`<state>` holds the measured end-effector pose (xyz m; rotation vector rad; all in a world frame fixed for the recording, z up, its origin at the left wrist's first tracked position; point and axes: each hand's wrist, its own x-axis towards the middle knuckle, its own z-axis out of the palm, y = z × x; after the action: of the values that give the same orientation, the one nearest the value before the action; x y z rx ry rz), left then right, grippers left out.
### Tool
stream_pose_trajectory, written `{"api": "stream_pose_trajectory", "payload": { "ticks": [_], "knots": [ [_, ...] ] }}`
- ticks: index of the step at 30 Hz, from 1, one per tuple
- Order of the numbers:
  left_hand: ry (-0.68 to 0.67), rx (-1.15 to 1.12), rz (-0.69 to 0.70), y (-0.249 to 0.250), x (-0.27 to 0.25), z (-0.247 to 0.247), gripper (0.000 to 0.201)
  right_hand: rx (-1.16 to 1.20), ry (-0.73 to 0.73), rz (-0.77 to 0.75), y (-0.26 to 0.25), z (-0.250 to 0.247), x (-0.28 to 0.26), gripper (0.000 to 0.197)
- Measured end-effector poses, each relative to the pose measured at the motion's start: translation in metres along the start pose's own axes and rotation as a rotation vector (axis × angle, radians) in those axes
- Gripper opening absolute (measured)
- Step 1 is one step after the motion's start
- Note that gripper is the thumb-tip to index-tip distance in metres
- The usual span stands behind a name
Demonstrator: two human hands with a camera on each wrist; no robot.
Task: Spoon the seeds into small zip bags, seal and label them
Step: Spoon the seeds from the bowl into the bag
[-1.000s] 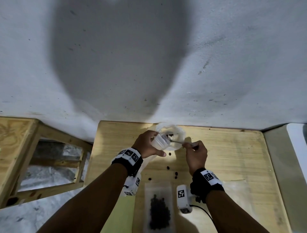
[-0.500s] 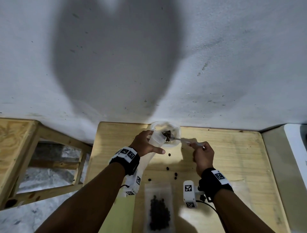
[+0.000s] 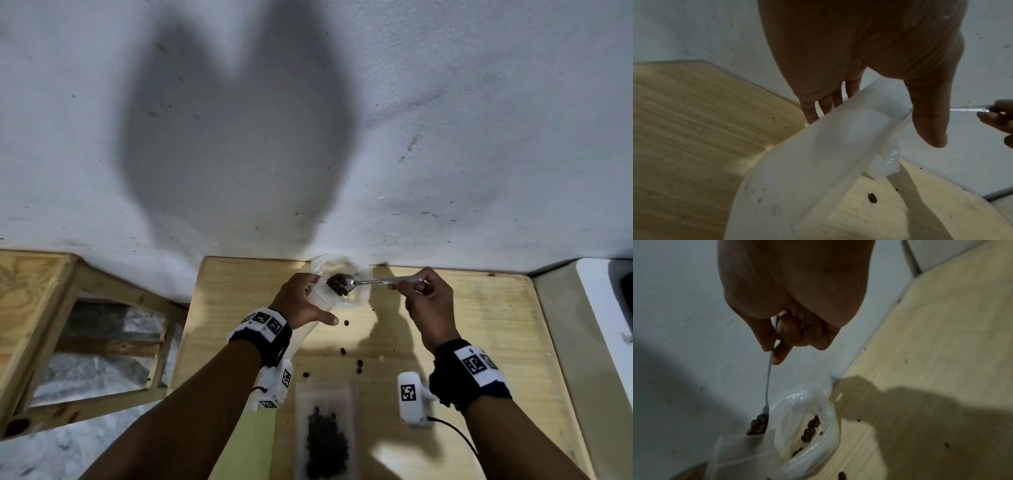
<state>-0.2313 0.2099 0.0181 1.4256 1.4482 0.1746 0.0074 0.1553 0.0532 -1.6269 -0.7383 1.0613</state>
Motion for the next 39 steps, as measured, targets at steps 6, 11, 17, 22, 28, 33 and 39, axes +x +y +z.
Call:
{"api": "stream_pose_trajectory", "payload": {
  "ticks": [6,11,17,22,28,33,39],
  "knots": [
    [0.006,-0.031,-0.016,-0.002,0.001,0.0,0.107,-0.126,-0.031,-0.105,0.001,0.003,0.0,0.037],
    [0.004,-0.05,-0.042,-0.004,0.004,-0.003,0.106,-0.175,0.223,-0.068,0.02,0.0,0.002,0.026],
    [-0.021,-0.046,-0.063,-0.007,0.007,-0.005,0.106,-0.284,0.271,-0.074,0.037,0.025,-0.008,0.02],
    [-0.035,-0.055,-0.035,-0.008,0.008,-0.004,0.103,-0.243,0.28,0.047,0.05,0.032,-0.007,0.023],
    [-0.082,-0.083,-0.053,-0.01,0.008,-0.003,0.115,-0.048,0.281,0.416,0.07,0.048,-0.007,0.024],
    [-0.11,-0.121,-0.043,-0.011,0.007,0.001,0.102,0.046,0.283,0.55,0.078,0.063,-0.007,0.025],
    [-0.12,-0.125,-0.046,-0.017,0.003,0.005,0.105,0.169,0.26,0.563,0.084,0.064,-0.006,0.03]
  ]
}}
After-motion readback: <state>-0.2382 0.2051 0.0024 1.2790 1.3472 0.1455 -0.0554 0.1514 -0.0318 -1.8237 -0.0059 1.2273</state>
